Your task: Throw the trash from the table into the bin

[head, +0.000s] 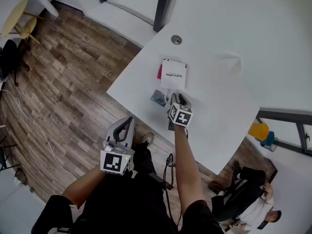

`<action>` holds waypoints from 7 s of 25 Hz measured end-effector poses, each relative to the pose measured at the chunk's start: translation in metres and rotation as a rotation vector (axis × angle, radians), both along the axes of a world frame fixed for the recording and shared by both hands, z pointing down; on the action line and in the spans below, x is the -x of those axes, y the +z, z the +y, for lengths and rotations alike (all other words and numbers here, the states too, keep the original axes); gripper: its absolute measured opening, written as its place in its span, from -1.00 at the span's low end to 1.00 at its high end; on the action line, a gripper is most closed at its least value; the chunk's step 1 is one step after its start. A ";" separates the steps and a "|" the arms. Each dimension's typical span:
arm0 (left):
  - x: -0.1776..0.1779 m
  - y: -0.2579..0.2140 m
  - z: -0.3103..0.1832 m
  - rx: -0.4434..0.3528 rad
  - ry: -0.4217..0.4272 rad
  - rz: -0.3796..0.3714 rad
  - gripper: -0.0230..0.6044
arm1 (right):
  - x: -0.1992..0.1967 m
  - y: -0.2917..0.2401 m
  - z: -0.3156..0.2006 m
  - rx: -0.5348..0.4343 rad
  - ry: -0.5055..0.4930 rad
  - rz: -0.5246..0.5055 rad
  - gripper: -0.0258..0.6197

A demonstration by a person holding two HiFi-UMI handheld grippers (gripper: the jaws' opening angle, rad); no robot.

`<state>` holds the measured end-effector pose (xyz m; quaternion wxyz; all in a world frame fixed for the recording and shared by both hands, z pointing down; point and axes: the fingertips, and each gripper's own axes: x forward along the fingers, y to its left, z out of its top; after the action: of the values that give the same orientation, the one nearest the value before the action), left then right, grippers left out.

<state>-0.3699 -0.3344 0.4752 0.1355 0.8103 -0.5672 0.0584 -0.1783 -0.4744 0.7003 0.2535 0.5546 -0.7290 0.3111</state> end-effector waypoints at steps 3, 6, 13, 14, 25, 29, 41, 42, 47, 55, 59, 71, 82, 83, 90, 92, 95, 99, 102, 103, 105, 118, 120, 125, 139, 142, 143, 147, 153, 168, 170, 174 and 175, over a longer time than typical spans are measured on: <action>0.007 0.004 -0.004 0.012 -0.031 0.005 -0.94 | 0.002 0.011 -0.008 0.039 -0.022 0.023 -0.56; 0.017 0.007 -0.005 0.001 -0.047 -0.029 -0.94 | 0.002 0.014 -0.010 0.052 -0.025 0.067 -0.77; 0.012 0.003 -0.006 -0.015 -0.025 -0.037 -0.94 | -0.003 -0.009 0.000 -0.014 -0.007 0.070 -0.89; 0.011 0.003 -0.005 -0.018 -0.020 -0.042 -0.94 | -0.003 -0.017 0.004 -0.031 -0.004 0.062 -0.89; -0.024 -0.045 0.003 -0.114 0.115 -0.013 -0.94 | -0.024 -0.124 0.099 -0.219 0.100 -0.001 -0.89; -0.042 -0.053 0.006 -0.148 0.210 -0.001 -0.94 | -0.040 -0.153 0.128 -0.289 0.172 0.015 -0.89; -0.095 -0.074 0.037 -0.196 0.476 0.088 -0.94 | -0.068 -0.195 0.215 -0.390 0.375 0.049 -0.89; -0.099 -0.074 0.040 -0.200 0.504 0.097 -0.94 | -0.068 -0.198 0.224 -0.399 0.397 0.053 -0.89; -0.127 -0.062 0.050 -0.169 0.623 0.139 -0.94 | -0.073 -0.214 0.266 -0.429 0.520 0.082 -0.89; -0.210 -0.052 0.114 -0.130 0.927 0.187 -0.94 | -0.121 -0.237 0.373 -0.471 0.818 0.171 -0.89; -0.257 -0.057 0.162 -0.132 1.089 0.197 -0.94 | -0.148 -0.241 0.436 -0.492 0.996 0.198 -0.89; -0.396 -0.060 0.339 -0.135 1.385 0.175 -0.94 | -0.248 -0.234 0.633 -0.541 1.340 0.215 -0.89; -0.503 -0.041 0.451 -0.156 1.487 0.122 -0.94 | -0.322 -0.208 0.745 -0.503 1.459 0.191 -0.89; -0.511 -0.037 0.456 -0.156 1.504 0.118 -0.94 | -0.327 -0.204 0.750 -0.494 1.476 0.188 -0.89; -0.564 -0.010 0.470 -0.138 1.635 0.111 -0.94 | -0.355 -0.150 0.767 -0.392 1.585 0.177 -0.89; -0.575 0.003 0.475 -0.130 1.663 0.079 -0.94 | -0.360 -0.131 0.774 -0.354 1.618 0.146 -0.89; -0.600 0.018 0.487 -0.093 1.674 0.074 -0.94 | -0.378 -0.107 0.784 -0.306 1.642 0.117 -0.89; -0.622 0.043 0.508 -0.099 1.736 0.065 -0.94 | -0.399 -0.062 0.791 -0.258 1.672 0.072 -0.89; -0.631 0.078 0.520 -0.082 1.758 0.038 -0.94 | -0.413 -0.024 0.794 -0.224 1.686 0.038 -0.89; -0.634 0.089 0.522 -0.071 1.757 0.030 -0.94 | -0.417 -0.011 0.794 -0.213 1.686 0.028 -0.89; -0.641 0.114 0.525 -0.042 1.742 0.007 -0.94 | -0.423 0.016 0.794 -0.191 1.684 0.004 -0.89; -0.678 0.272 0.523 0.087 1.669 -0.101 -0.94 | -0.439 0.243 0.790 0.032 1.652 -0.183 -0.89; -0.676 0.292 0.521 0.125 1.647 -0.110 -0.94 | -0.439 0.270 0.788 0.059 1.638 -0.198 -0.89; -0.663 0.339 0.520 0.184 1.647 -0.153 -0.94 | -0.444 0.332 0.780 0.116 1.623 -0.260 -0.89; -0.676 0.341 0.496 0.199 1.599 -0.132 -0.94 | -0.441 0.351 0.775 0.222 1.598 -0.253 -0.53; -0.678 0.326 0.498 0.185 1.598 -0.113 -0.94 | -0.444 0.329 0.782 0.208 1.610 -0.210 -0.55; -0.679 0.319 0.500 0.180 1.597 -0.104 -0.94 | -0.447 0.318 0.786 0.199 1.620 -0.187 -0.63; -0.683 0.280 0.503 0.161 1.580 -0.051 -0.94 | -0.457 0.263 0.792 0.135 1.655 -0.126 -0.90; -0.687 0.193 0.513 0.117 1.588 0.051 -0.94 | -0.469 0.143 0.779 -0.033 1.613 -0.023 -0.90; -0.629 -0.043 0.490 -0.097 1.594 0.158 -0.94 | -0.423 -0.229 0.765 -0.577 1.486 0.358 -0.91; -0.608 -0.055 0.489 -0.104 1.581 0.172 -0.94 | -0.400 -0.254 0.761 -0.613 1.454 0.381 -0.90; -0.601 -0.090 0.493 -0.148 1.570 0.235 -0.94 | -0.395 -0.282 0.761 -0.688 1.446 0.382 -0.90; -0.600 -0.091 0.491 -0.152 1.565 0.239 -0.94 | -0.395 -0.286 0.759 -0.700 1.445 0.379 -0.90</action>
<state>0.2300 0.1561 0.3842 0.0595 0.9813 0.1826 0.0105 0.2170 0.2850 0.4146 -0.0779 0.9768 -0.1923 0.0533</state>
